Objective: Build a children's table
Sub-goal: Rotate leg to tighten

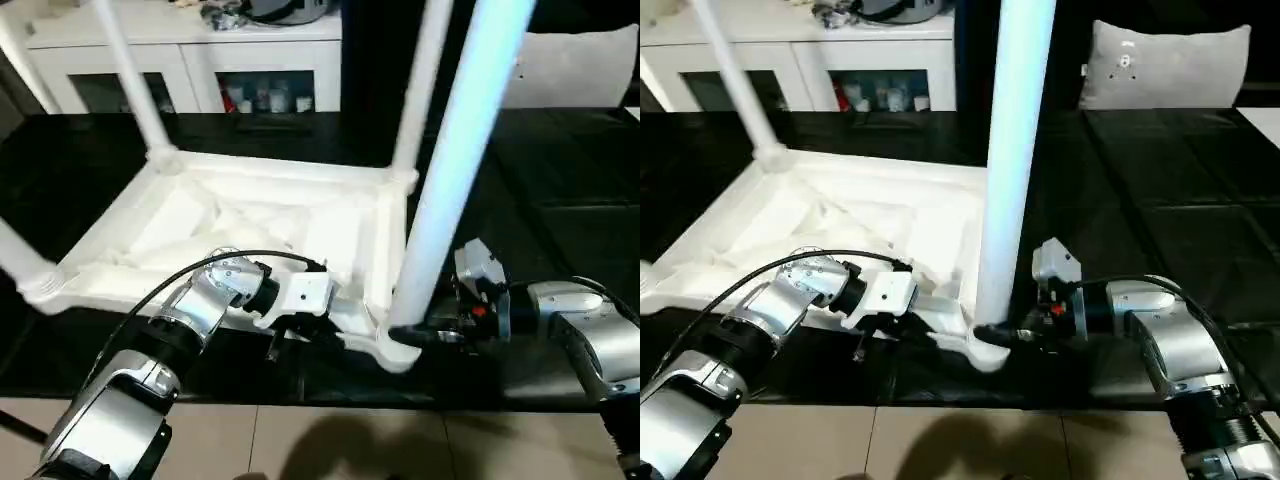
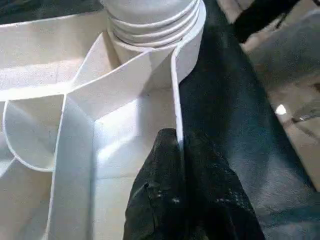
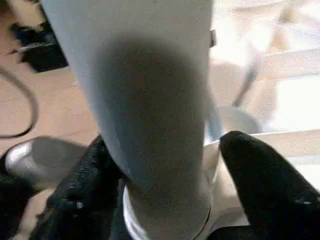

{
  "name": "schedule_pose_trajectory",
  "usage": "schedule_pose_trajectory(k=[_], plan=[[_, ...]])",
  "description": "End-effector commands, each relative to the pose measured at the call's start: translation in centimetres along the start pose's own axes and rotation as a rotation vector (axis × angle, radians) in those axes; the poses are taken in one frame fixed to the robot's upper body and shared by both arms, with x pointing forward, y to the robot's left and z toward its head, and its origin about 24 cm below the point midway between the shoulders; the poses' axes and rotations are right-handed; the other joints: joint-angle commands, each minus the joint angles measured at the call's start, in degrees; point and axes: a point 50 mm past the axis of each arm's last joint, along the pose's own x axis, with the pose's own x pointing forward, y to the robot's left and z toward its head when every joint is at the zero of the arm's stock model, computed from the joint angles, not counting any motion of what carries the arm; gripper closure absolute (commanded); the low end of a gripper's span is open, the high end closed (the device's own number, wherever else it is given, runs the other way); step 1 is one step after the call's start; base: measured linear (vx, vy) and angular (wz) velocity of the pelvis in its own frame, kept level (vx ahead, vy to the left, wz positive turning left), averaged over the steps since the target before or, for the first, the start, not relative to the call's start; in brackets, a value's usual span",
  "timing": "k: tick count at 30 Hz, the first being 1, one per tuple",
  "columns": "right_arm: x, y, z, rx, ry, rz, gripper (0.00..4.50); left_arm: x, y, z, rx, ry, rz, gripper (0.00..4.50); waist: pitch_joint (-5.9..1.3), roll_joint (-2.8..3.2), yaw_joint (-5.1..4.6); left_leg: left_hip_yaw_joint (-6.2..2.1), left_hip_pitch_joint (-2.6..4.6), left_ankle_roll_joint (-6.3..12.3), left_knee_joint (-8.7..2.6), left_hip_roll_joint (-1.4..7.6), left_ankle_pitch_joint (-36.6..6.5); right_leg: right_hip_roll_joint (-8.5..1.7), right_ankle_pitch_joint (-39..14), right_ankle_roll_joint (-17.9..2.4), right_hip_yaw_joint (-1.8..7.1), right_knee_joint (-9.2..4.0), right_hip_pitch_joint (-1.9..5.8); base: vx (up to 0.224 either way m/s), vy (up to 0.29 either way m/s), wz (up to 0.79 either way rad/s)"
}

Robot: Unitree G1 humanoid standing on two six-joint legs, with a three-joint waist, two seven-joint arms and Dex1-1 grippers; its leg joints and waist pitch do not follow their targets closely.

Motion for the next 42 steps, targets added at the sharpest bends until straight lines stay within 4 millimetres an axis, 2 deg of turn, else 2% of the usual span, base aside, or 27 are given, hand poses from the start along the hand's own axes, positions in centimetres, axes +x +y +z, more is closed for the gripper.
schedule_pose_trajectory(k=[1, 2, 3, 5, 10, 17, 19, 20, 21, 22, 23, 24, 25, 26, 28, 29, 31, 32, 34, 35, 36, 37, 40, 42], plan=[[0.2, 0.1, 0.7, -0.012, -0.001, 0.043, 1.47, 0.4, -0.6, 0.2, 0.059, 0.034, -0.097, 4.5, -3.78, -1.52, -0.19, 0.94, -0.5, 6.34, -3.82, 1.19, -8.72, -2.32, -18.49, -9.64, 3.09, -3.66, 3.9, 0.0, 0.0, 0.0], [0.2, 0.1, 0.7, -0.011, -0.002, 0.047, 1.67, 0.4, -0.6, 0.2, 0.06, 0.032, -0.098, 4.5, -3.78, -1.35, -0.06, 0.9, -0.51, 6.05, -3.83, 1.18, -8.83, -2.35, -18.96, -9.49, 3.09, -3.64, 3.87, 0.0, 0.0, 0.0], [0.2, 0.1, 0.7, -0.011, -0.002, 0.047, 1.67, 0.4, -0.6, 0.2, 0.06, 0.032, -0.098, 4.5, -3.76, -1.32, -0.07, 0.88, -0.5, 5.87, -3.83, 1.22, -8.88, -2.37, -19.08, -9.4, 3.09, -3.63, 3.84, 0.0, 0.0, 0.0], [0.3, 0.3, 0.6, -0.002, -0.004, 0.066, 1.85, 0.4, -0.6, 0.3, 0.062, 0.027, -0.103, 4.5, -3.74, -1.41, -0.15, 0.87, -0.56, 5.46, -3.85, 1.13, -9.1, -2.33, -19.68, -8.93, 3.06, -3.69, 3.89, 0.0, 0.0, 0.0], [0.5, 0.4, 0.6, 0.009, -0.009, 0.083, 2.29, 0.4, -0.6, 0.4, 0.061, 0.016, -0.108, 4.5, -3.87, -1.4, -0.09, 0.88, -0.65, 5.62, -3.71, 1.08, -7.87, -2.32, -18.62, -8.96, 3.09, -3.56, 3.92, 0.0, 0.0, 0.0], [0.7, 0.5, 0.7, 0.041, -0.07, 0.046, 2.5, 0.4, -0.4, 0.6, 0.006, -0.047, -0.086, 4.5, -3.74, -1.52, -0.14, 1.0, -0.66, 5.45, -3.7, 0.88, -7.89, -2.25, -20.16, -8.41, 3.01, -3.76, 3.91, 0.0, 0.0, 0.0], [0.9, -0.1, 0.8, 0.059, -0.09, -0.05, 2.51, 0.4, 0.1, 0.7, -0.044, -0.062, -0.029, 4.5, -3.6, -1.38, -0.28, 0.99, -0.64, 5.0, -3.76, 0.79, -8.79, -2.22, -22.14, -7.72, 2.89, -4.05, 3.83, 0.0, 0.0, 0.0], [1.0, -0.2, 0.8, 0.067, -0.092, -0.073, 2.51, 0.4, 0.2, 0.7, -0.056, -0.064, -0.015, 4.5, -3.54, -1.4, -0.43, 1.03, -0.59, 4.71, -3.82, 0.76, -8.91, -2.09, -22.71, -7.46, 2.88, -4.08, 3.79, 0.0, 0.0, 0.0], [1.4, -1.0, 0.7, 0.074, -0.094, -0.208, 2.51, 0.5, 1.0, 1.0, -0.11, -0.083, 0.067, 4.5, -3.44, -1.44, -0.69, 1.02, -0.65, 4.09, -3.83, 0.66, -9.36, -2.17, -24.42, -6.75, 2.8, -4.22, 3.66, 0.0, 0.0, 0.0], [1.5, -1.1, 0.7, 0.079, -0.095, -0.23, 2.51, 0.6, 1.1, 1.0, -0.119, -0.083, 0.08, 4.5, -3.33, -1.49, -0.8, 0.9, -0.61, 3.43, -3.84, 0.52, -9.42, -2.12, -25.67, -6.12, 2.58, -4.42, 3.68, 0.0, 0.0, 0.0], [2.1, -2.0, 0.6, 0.114, -0.099, -0.368, 2.52, 0.9, 1.9, 1.4, -0.165, -0.081, 0.164, 4.5, -3.22, -1.49, -1.57, 0.83, -0.58, 2.34, -3.84, 0.21, -10.42, -2.02, -28.6, -4.63, 2.3, -4.84, 3.65, 0.0, 0.0, 0.0], [2.3, -2.2, 0.6, 0.126, -0.102, -0.404, 2.53, 1.0, 2.2, 1.5, -0.176, -0.082, 0.191, 4.5, -3.14, -1.45, -1.97, 0.79, -0.6, 2.07, -3.81, 0.09, -10.83, -1.89, -29.21, -4.26, 2.16, -5.01, 3.56, 0.0, 0.0, 0.0], [2.3, -2.2, 0.6, 0.126, -0.102, -0.404, 2.53, 1.0, 2.2, 1.5, -0.176, -0.082, 0.191, 4.5, -3.16, -1.54, -2.73, 0.61, -0.85, 1.88, -3.77, -0.11, -11.55, -1.91, -30.43, -3.37, 1.85, -5.22, 3.78, 0.0, 0.0, 0.0], [3.2, -2.8, 0.4, 0.16, -0.099, -0.511, 2.53, 1.6, 2.9, 2.1, -0.212, -0.104, 0.261, 4.5, -3.19, -1.53, -3.49, 0.61, -0.94, 1.9, -3.73, -0.16, -11.68, -1.81, -30.04, -3.22, 1.83, -5.3, 3.69, 0.0, 0.0, 0.0], [3.6, -3.1, 0.3, 0.178, -0.092, -0.563, 2.54, 1.9, 3.2, 2.4, -0.23, -0.11, 0.292, 4.5, -3.33, -1.47, -4.32, 0.49, -0.98, 2.29, -3.65, -0.28, -11.91, -1.87, -29.56, -3.52, 1.67, -5.47, 3.76, 0.0, 0.0, 0.0], [4.0, -3.4, 0.3, 0.191, -0.09, -0.607, 2.54, 2.2, 3.5, 2.5, -0.246, -0.111, 0.317, 4.5, -3.4, -1.48, -4.78, 0.51, -1.17, 3.08, -3.56, -0.36, -11.74, -1.84, -28.6, -3.76, 1.7, -5.46, 3.89, 0.0, 0.0, 0.0], [5.2, -4.4, 0.3, 0.226, -0.077, -0.754, 2.54, 3.0, 4.4, 3.1, -0.303, -0.11, 0.413, 4.5, -3.48, -1.36, -5.46, 0.49, -1.25, 3.13, -3.42, -0.42, -10.83, -1.85, -27.52, -4.59, 1.61, -5.35, 3.78, 0.0, 0.0, 0.0], [5.7, -4.8, 0.5, 0.24, -0.088, -0.807, 2.54, 3.3, 4.7, 3.3, -0.322, -0.105, 0.456, 4.5, -3.42, -1.11, -5.93, 0.6, -1.09, 3.04, -3.38, -0.46, -10.94, -1.78, -27.62, -4.83, 1.6, -5.47, 3.53, 0.0, 0.0, 0.0], [6.3, -5.2, 1.0, 0.257, -0.126, -0.873, 2.54, 3.5, 5.2, 3.6, -0.337, -0.09, 0.514, 4.5, -3.56, -1.11, -6.1, 0.54, -1.05, 3.23, -3.31, -0.52, -10.64, -1.89, -27.57, -4.77, 1.55, -5.48, 3.66, 0.0, 0.0, 0.0], [6.7, -5.3, 1.4, 0.251, -0.153, -0.885, 2.21, 3.6, 5.4, 3.8, -0.341, -0.079, 0.543, 4.5, -3.64, -1.08, -6.12, 0.49, -1.24, 3.75, -3.38, -0.4, -9.74, -1.82, -25.97, -4.99, 1.66, -5.32, 3.82, 0.0, 0.0, 0.0], [6.9, -5.3, 1.6, 0.246, -0.169, -0.878, 2.21, 3.6, 5.5, 3.8, -0.342, -0.075, 0.554, 4.5, -3.71, -0.94, -6.03, 0.45, -1.25, 3.98, -3.41, -0.32, -9.34, -1.84, -24.82, -5.31, 1.73, -5.16, 3.88, 0.0, 0.0, 0.0], [7.1, -5.2, 1.8, 0.243, -0.183, -0.864, 1.87, 3.6, 5.6, 3.8, -0.343, -0.072, 0.564, 4.5, -3.89, -0.96, -5.97, 0.39, -1.37, 4.6, -3.41, -0.15, -8.29, -1.9, -22.03, -6.17, 1.92, -4.81, 4.02, 0.0, 0.0, 0.0], [7.2, -4.8, 2.0, 0.207, -0.183, -0.829, 1.65, 3.5, 5.5, 3.6, -0.339, -0.061, 0.57, 4.5, -4.02, -0.93, -5.74, 0.37, -1.42, 6.12, -3.4, 0.14, -6.1, -1.88, -15.82, -8.92, 2.25, -3.95, 4.27, 0.0, 0.0, 0.0], [6.6, -4.8, 1.8, 0.188, -0.191, -0.82, 1.45, 3.3, 5.4, 3.3, -0.333, -0.052, 0.566, 4.5, -3.96, -0.92, -5.63, 0.47, -1.28, 6.48, -3.4, 0.17, -6.39, -1.95, -15.05, -9.82, 2.35, -3.85, 4.27, 0.0, 0.0, 0.0]])
